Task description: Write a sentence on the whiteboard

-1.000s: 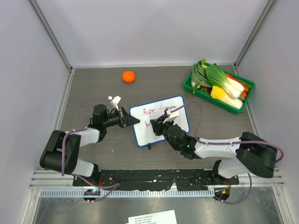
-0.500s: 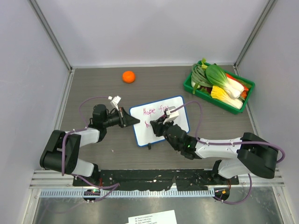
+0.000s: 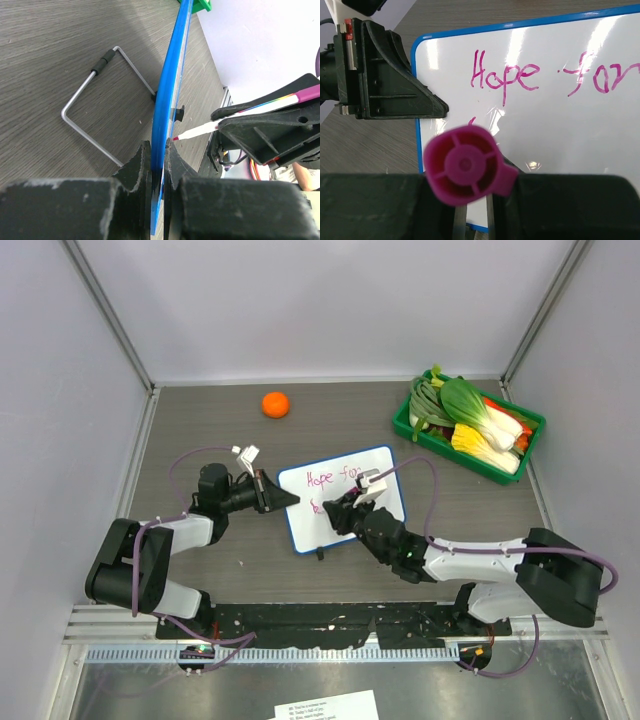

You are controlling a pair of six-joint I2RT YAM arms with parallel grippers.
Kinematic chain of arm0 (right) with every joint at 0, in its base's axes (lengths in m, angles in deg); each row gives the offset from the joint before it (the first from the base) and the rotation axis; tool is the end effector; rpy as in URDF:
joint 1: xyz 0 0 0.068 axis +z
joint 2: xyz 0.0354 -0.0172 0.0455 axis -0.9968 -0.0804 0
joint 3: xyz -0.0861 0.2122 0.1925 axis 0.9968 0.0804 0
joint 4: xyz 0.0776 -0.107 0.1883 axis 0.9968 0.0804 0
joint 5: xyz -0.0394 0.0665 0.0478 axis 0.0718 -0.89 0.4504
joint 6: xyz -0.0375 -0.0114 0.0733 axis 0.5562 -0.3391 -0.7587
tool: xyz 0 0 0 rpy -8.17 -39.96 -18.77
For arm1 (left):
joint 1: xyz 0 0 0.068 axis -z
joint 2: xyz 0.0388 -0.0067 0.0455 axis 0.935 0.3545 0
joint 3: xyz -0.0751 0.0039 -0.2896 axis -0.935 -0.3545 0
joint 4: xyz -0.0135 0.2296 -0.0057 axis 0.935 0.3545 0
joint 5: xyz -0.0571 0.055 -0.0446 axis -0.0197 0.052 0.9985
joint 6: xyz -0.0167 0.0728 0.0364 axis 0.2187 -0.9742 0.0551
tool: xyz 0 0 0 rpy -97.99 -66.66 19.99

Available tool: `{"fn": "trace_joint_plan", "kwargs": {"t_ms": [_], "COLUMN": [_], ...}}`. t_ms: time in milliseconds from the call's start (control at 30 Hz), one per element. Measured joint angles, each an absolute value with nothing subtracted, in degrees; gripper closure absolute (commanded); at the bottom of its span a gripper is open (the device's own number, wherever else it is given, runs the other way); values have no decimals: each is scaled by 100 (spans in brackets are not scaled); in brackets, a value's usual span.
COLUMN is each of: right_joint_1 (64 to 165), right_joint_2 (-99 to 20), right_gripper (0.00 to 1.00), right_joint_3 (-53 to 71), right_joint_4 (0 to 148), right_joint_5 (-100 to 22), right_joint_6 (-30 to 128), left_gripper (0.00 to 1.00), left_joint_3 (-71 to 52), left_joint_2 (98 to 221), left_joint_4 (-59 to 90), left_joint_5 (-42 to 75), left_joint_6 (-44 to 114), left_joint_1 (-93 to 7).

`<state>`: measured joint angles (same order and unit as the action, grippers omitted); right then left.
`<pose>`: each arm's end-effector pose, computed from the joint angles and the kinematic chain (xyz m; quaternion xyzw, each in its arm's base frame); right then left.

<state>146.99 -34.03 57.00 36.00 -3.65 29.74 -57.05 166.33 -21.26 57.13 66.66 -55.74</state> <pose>0.1580 0.2200 0.2545 -0.0781 0.7566 0.2963 0.5776 0.2395 -0.1139 0.2161 0.0442 0.7775 -0.5479 0.3056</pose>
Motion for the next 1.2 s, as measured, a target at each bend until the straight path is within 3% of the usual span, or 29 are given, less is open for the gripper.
{"fn": "trace_joint_plan", "kwargs": {"t_ms": [333,1200], "right_joint_1": [14433,14365], "right_joint_2": [-2511,-3337], "right_gripper": [99,99], "right_joint_3": [5923,5884], "right_joint_4": [3556,3362], "right_joint_5": [-651,-730], "right_joint_6": [2873,2701], "left_gripper": [100,100], "left_joint_3": [-5705,-5705], "left_joint_2": [16633,16642], "left_joint_4": [-2132,-2137], "left_joint_5": [5716,5718], "left_joint_6": [6666,6666], "left_joint_1": [-5570,-5559]}}
